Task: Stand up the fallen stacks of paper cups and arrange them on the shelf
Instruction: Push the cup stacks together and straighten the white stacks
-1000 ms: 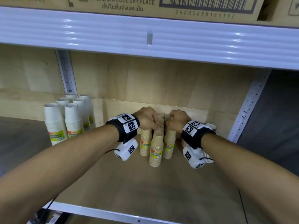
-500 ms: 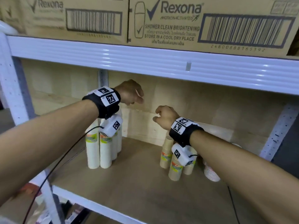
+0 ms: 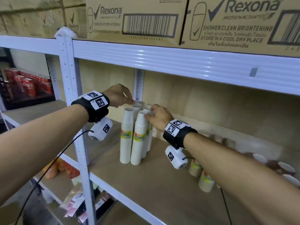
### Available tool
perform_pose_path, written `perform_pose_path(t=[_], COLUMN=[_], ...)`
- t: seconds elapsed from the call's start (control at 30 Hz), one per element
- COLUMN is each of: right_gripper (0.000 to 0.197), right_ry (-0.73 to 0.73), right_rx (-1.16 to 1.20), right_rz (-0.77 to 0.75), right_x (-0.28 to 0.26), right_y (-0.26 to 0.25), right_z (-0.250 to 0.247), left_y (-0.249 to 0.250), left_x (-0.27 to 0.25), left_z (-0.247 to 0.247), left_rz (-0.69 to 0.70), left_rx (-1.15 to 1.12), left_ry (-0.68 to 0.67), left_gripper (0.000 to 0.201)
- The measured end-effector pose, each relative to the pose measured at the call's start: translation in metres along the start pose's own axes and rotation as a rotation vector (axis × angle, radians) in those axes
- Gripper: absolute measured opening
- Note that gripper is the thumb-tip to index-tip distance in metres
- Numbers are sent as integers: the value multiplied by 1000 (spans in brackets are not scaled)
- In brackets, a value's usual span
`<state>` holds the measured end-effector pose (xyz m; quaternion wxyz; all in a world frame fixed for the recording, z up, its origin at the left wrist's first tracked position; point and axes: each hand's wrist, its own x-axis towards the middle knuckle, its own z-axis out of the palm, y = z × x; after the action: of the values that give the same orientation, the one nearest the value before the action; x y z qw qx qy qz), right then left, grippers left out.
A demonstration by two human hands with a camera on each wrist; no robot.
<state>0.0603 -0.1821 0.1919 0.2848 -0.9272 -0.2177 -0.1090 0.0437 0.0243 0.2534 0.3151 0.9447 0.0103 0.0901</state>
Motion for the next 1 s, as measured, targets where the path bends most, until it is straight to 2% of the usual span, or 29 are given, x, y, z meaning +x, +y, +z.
perform_pose_path(t=[0.1, 0.2, 0.37, 0.5, 0.73, 0.9, 1.0], right_gripper=[47, 23, 23, 40, 49, 48, 36], right_ry=[1, 10, -18, -41, -5, 1, 11], right_rx=[21, 32, 80, 112, 164, 168, 162], right_rz=[35, 71, 101, 96, 106, 84, 70], right_x=[3, 7, 13, 14, 16, 13, 10], right_y=[-7, -11, -10, -8, -8, -7, -1], right_z=[10, 20, 36, 47, 51, 48, 41], left_y=[-18, -29, -39, -44, -53, -48, -41], left_x=[-1, -2, 1, 0, -3, -4, -5], left_z=[4, 13, 32, 45, 51, 50, 52], left_rz=[-55, -93, -112, -92, -61, -33, -10], left_rx=[-48, -84, -121, -122, -96, -96, -101], left_ry=[-34, -63, -82, -43, 0, -6, -25], left_gripper=[38, 45, 47, 42, 44, 42, 40])
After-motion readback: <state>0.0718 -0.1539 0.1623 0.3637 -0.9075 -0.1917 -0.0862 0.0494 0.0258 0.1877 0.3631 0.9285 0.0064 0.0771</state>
